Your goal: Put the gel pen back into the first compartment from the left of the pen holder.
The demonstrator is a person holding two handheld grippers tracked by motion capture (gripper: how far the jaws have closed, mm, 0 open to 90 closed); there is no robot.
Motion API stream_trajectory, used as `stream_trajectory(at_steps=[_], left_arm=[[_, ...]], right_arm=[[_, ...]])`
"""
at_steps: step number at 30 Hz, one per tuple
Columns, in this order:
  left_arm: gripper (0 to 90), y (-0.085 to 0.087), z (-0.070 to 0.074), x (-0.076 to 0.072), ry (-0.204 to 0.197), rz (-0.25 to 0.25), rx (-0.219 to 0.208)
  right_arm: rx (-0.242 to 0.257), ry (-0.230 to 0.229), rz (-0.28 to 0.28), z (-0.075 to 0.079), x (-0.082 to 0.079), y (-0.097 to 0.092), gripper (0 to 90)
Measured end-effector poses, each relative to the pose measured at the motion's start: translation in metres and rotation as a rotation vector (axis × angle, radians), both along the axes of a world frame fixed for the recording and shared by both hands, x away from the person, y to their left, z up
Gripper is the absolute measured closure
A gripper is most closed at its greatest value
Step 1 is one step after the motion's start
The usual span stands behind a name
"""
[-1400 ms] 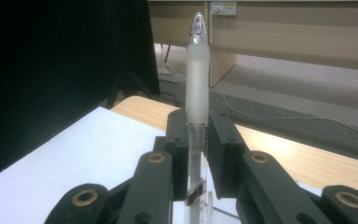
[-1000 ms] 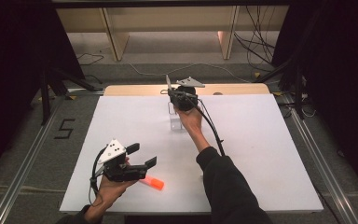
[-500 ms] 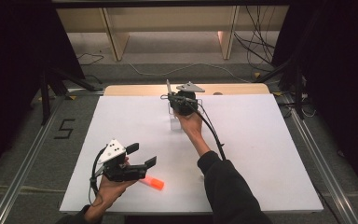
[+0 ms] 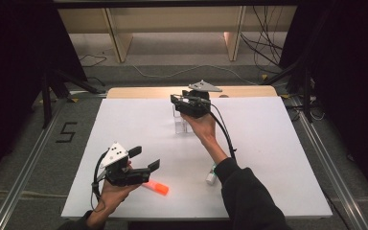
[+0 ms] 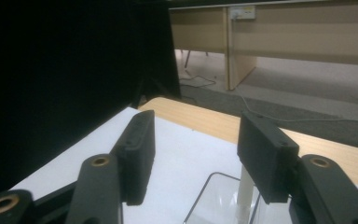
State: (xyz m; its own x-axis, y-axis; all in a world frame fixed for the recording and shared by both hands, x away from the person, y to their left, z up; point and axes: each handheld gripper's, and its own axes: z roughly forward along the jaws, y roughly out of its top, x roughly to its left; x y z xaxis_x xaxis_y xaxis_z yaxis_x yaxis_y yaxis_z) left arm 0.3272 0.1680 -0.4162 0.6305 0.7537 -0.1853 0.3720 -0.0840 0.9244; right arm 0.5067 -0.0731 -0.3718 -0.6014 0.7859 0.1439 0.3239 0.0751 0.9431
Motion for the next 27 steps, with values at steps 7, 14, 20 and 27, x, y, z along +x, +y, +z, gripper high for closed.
stream_trajectory(at_steps=[7,14,20,27], left_arm=[[14.6,0.000,-0.001,0.001,0.005,0.003,0.002],[14.6,0.000,-0.001,0.002,0.011,0.001,0.010],[14.6,0.001,-0.001,0.003,0.021,-0.011,0.026],[14.7,0.001,0.000,0.005,0.033,-0.028,0.045]], right_arm=[[-0.014,0.049,0.066,0.016,-0.014,-0.019,34.9],[-0.092,0.080,0.108,0.017,-0.028,-0.037,31.7],[-0.089,0.093,0.128,0.012,-0.042,-0.052,30.2],[-0.101,0.092,0.146,0.004,-0.061,-0.067,29.1]])
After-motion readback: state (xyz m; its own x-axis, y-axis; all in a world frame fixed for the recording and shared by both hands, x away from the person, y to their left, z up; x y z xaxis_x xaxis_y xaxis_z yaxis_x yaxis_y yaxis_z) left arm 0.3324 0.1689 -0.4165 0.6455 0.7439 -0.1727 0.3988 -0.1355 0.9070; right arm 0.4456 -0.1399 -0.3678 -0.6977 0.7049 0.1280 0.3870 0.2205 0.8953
